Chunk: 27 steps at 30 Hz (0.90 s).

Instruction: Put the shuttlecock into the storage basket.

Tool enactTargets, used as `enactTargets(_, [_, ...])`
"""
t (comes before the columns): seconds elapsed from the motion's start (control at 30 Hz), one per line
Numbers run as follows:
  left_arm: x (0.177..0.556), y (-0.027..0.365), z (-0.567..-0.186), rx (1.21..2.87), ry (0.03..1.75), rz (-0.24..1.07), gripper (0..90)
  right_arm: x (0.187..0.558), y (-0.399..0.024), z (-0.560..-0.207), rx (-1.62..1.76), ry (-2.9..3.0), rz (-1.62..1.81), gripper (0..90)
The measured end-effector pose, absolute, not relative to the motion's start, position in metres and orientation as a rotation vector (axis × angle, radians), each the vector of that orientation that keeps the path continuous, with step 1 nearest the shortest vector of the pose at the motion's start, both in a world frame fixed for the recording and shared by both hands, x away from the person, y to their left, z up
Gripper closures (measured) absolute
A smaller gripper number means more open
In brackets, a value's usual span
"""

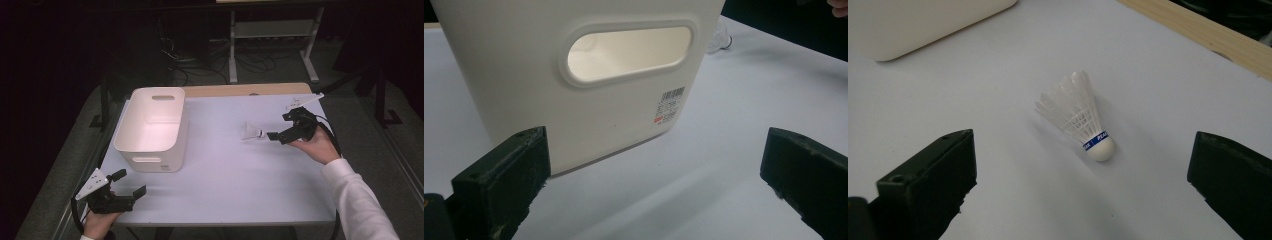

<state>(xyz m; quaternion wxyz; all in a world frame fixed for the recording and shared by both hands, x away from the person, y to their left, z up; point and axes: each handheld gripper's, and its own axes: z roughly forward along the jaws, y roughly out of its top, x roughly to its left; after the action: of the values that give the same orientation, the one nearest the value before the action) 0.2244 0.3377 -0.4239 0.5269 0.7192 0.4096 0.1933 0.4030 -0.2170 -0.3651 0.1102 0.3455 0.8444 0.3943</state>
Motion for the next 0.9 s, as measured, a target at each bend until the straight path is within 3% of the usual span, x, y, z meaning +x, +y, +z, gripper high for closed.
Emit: enactTargets(0.9, [0.225, 0.338, -0.424, 1.730, 0.979, 0.454, 0.0, 0.433, -0.210, -0.361, 0.941, 2.567, 1.138, 0.0])
